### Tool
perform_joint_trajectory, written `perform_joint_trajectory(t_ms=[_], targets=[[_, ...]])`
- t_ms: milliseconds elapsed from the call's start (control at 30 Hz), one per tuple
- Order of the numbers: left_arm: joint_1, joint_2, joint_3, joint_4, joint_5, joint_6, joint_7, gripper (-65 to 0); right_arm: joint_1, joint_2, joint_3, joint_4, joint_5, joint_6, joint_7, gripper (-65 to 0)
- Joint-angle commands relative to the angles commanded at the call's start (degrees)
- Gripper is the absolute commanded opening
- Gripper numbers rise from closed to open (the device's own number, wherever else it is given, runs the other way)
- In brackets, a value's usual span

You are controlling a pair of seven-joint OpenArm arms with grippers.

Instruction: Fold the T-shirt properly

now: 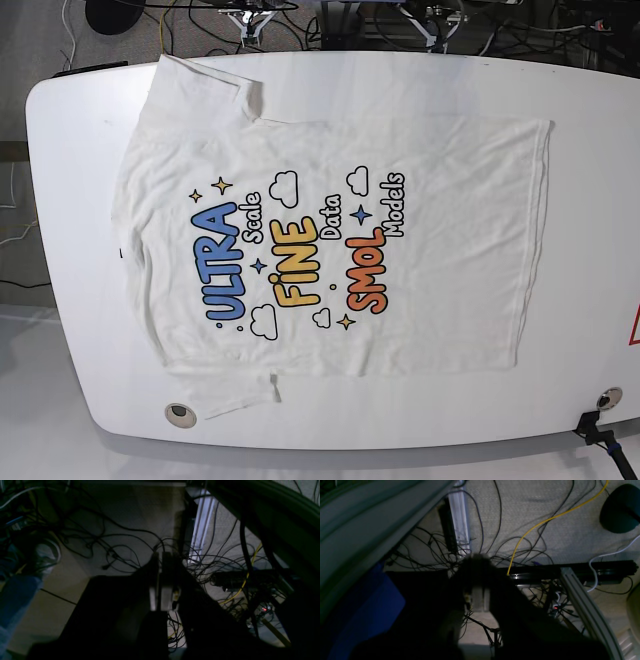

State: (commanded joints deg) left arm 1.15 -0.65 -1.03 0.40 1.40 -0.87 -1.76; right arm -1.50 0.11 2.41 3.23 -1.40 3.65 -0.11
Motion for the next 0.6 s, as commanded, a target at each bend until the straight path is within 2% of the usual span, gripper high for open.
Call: perform_joint_trajectory(t_ms=[600], targets=[[0.4, -0.2, 0.0, -0.4, 0.2, -0.1, -0.5, -65.0, -0.8, 0.3, 0.0, 0.6, 0.3, -0.07, 0.0, -65.0]])
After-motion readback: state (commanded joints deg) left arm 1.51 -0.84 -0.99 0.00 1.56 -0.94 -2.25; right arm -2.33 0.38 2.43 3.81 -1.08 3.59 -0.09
